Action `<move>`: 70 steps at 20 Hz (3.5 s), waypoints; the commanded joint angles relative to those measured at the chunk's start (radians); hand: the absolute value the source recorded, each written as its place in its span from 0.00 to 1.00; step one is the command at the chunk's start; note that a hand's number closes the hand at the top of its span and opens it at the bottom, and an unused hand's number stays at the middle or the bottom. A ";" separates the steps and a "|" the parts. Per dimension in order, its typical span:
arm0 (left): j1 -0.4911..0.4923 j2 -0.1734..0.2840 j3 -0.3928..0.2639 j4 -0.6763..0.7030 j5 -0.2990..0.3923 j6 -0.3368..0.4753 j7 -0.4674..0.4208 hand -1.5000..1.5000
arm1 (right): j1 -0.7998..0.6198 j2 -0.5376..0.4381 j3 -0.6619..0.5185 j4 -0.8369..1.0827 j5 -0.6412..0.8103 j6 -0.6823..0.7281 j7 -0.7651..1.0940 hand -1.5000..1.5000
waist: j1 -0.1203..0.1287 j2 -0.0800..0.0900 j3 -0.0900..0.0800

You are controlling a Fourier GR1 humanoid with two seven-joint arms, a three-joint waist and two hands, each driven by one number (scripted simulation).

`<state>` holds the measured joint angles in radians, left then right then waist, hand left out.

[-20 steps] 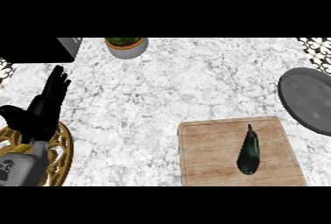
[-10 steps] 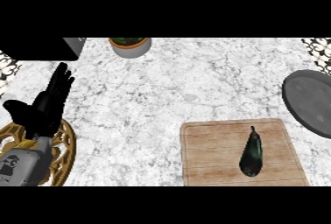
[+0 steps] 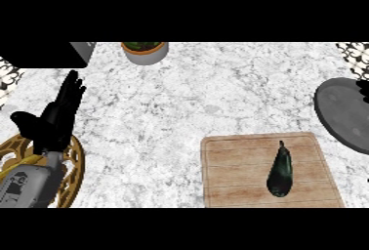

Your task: Pick the eggplant from the cutting board and place it in the pan

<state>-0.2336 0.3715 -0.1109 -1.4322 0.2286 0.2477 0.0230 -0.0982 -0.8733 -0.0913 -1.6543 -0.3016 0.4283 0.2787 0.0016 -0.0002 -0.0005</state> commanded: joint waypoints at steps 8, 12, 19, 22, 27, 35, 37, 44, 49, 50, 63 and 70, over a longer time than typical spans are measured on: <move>0.000 -0.045 0.033 -0.026 -0.058 -0.037 0.025 0.50 | 0.013 0.105 0.023 -0.135 0.058 0.047 0.240 0.00 | -0.006 -0.001 0.000; -0.014 -0.053 0.059 0.024 -0.072 -0.063 -0.005 0.50 | 0.026 0.185 0.072 -0.151 0.181 -0.005 0.275 0.00 | -0.006 0.000 0.000; -0.017 -0.094 0.076 0.011 -0.097 -0.073 0.017 0.50 | -0.068 0.234 0.078 0.031 0.267 0.103 0.223 0.00 | 0.001 0.001 0.000; 0.019 -0.053 0.081 -0.111 -0.094 -0.080 0.114 0.50 | 0.048 0.276 0.085 0.094 0.356 0.087 0.036 0.00 | 0.003 -0.001 0.001; -0.055 -0.070 0.152 0.027 -0.097 -0.124 0.066 0.50 | -0.048 0.315 0.086 0.086 0.358 0.172 0.124 0.00 | -0.002 0.000 0.000; 0.021 -0.176 0.088 0.003 -0.206 -0.065 -0.005 0.50 | -0.100 0.328 0.077 0.170 0.449 0.243 0.106 0.00 | 0.000 0.001 0.001; -0.022 -0.115 0.137 -0.042 -0.157 -0.114 0.083 0.50 | -0.054 0.345 0.144 0.148 0.550 0.216 0.081 0.00 | 0.000 0.000 0.001; 0.020 -0.170 0.129 0.006 -0.196 -0.102 -0.002 0.50 | -0.066 0.368 0.212 0.165 0.655 0.255 0.116 0.00 | -0.002 0.001 0.000; 0.022 -0.139 0.174 -0.009 -0.186 -0.169 0.025 0.50 | -0.108 0.459 0.174 0.152 0.652 0.302 0.204 0.00 | -0.002 0.000 0.000; 0.026 -0.165 0.151 -0.081 -0.202 -0.123 0.081 0.50 | -0.064 0.399 0.158 0.253 0.711 0.254 0.011 0.00 | -0.001 0.000 0.001; -0.048 -0.170 0.201 0.007 -0.222 -0.162 0.076 0.50 | -0.067 0.494 0.198 0.293 0.845 0.294 0.018 0.00 | -0.003 0.000 0.001; -0.046 -0.166 0.217 -0.026 -0.192 -0.185 0.099 0.50 | -0.021 0.515 0.262 0.262 0.873 0.273 -0.100 1.00 | -0.005 0.000 0.001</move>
<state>-0.2382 0.2073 0.0984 -1.4753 0.0281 0.0640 0.0975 -0.1669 -0.3732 0.1167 -1.3796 0.5589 0.7093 0.2796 -0.0031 -0.0073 -0.0109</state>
